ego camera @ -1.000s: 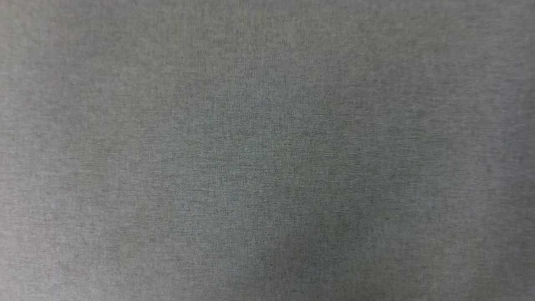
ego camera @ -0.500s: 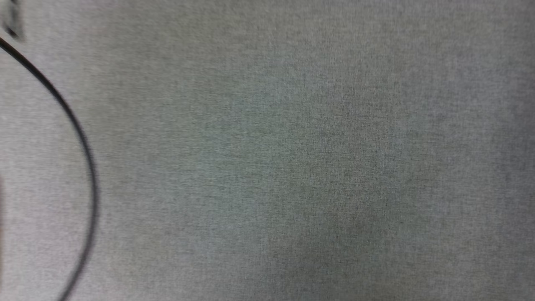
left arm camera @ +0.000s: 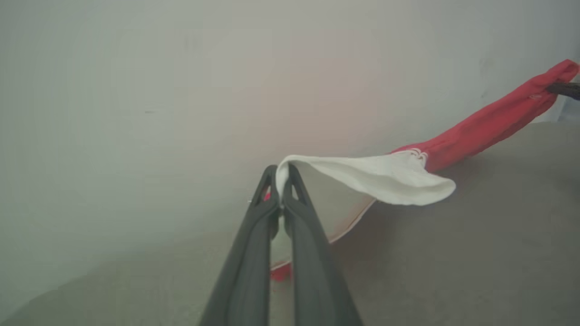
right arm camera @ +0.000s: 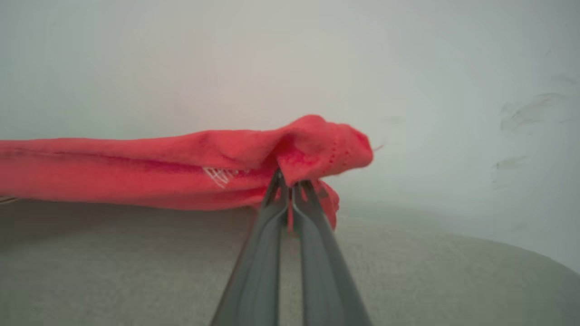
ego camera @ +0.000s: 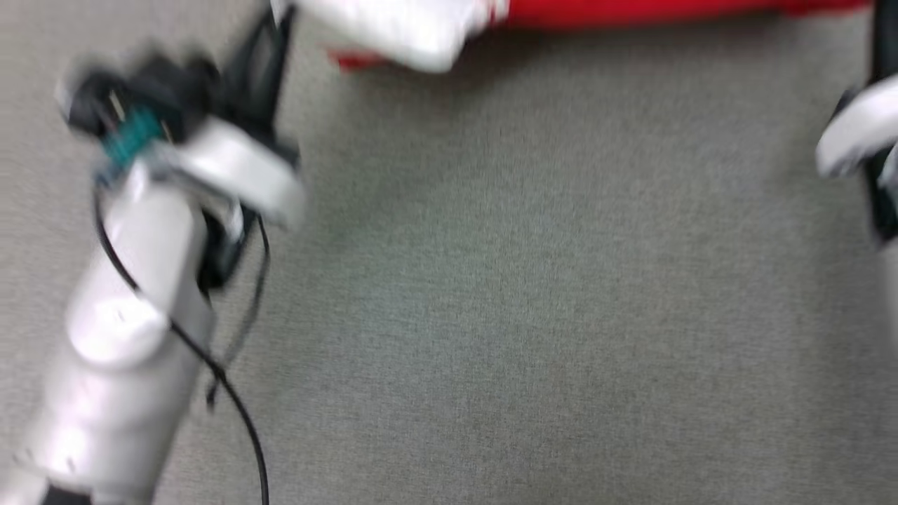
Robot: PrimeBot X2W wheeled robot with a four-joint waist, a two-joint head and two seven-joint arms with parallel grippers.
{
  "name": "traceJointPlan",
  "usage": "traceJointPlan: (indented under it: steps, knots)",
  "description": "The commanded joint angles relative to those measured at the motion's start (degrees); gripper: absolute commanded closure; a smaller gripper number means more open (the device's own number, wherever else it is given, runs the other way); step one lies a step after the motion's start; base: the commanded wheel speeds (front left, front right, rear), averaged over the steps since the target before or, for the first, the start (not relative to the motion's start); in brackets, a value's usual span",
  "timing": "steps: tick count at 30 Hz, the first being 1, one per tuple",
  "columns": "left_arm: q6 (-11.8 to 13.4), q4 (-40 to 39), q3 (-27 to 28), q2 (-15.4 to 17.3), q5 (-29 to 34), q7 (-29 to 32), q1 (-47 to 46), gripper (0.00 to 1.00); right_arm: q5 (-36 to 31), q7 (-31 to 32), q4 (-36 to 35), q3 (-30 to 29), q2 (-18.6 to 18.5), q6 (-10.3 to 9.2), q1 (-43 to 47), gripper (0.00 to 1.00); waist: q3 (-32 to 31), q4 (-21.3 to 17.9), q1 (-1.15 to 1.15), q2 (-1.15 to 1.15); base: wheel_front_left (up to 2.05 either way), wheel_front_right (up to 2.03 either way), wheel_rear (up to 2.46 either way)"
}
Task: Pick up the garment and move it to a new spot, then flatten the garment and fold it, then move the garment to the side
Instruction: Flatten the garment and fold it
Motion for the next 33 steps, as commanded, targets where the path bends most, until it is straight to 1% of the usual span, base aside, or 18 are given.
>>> traceJointPlan:
  steps: [1, 7, 10, 13, 15, 21, 28, 33]
  knots:
    - [-0.02, -0.15, -0.06, 0.17, -0.38, -0.24, 1.56, 1.00, 0.34, -0.16, -0.30, 0.64, -0.17, -0.11, 1.63, 1.00, -3.25, 0.12, 0.01, 0.00, 0.00, 0.00, 0.00]
    - [0.46, -0.28, -1.67, 1.34, -2.18, 0.97, 14.30, 1.00, 8.16, 0.30, -0.12, 7.18, -1.21, -0.11, 12.86, 1.00, -8.25, -0.34, 0.01, 0.00, 0.00, 0.00, 0.00]
    - [0.60, -0.25, -2.84, 2.15, -2.45, 2.53, 19.48, 1.00, 12.60, 1.86, -0.67, 12.33, -1.79, -0.10, 17.31, 1.00, -10.17, -0.43, 0.01, 0.00, 0.00, 0.00, 0.00]
    - [1.09, -0.76, -3.59, 2.78, -3.05, 3.90, 24.13, 1.00, 16.77, 3.30, -2.47, 18.05, -4.28, -0.11, 20.80, 1.00, -12.08, -0.48, 0.01, 0.00, 0.00, 0.00, 0.00]
    - [1.01, -1.63, -4.37, 3.61, -3.11, 5.16, 27.04, 1.00, 19.23, 3.84, -3.53, 20.80, -5.64, -0.11, 22.68, 1.00, -13.22, -0.49, 0.01, 0.00, 0.00, 0.00, 0.00]
    - [1.65, -5.10, -5.56, 6.24, -4.42, 10.62, 33.90, 1.00, 26.20, 6.36, -4.50, 23.65, -9.10, -0.11, 28.10, 1.00, -16.63, -0.07, 0.01, 0.00, 0.00, 0.00, 0.00]
    - [0.45, -12.66, -8.78, 10.00, -7.26, 18.08, 41.38, 1.00, 34.69, 11.04, -7.12, 25.70, -12.67, -0.11, 35.11, 1.00, -20.66, 0.48, 0.01, 0.00, 0.00, 0.00, 0.00]
    - [-0.28, -19.60, -11.10, 13.39, -10.28, 23.00, 46.12, 1.00, 42.39, 17.06, -11.09, 27.06, -15.87, -0.11, 41.23, 1.00, -22.98, 0.78, 0.01, 0.00, 0.00, 0.00, 0.00]
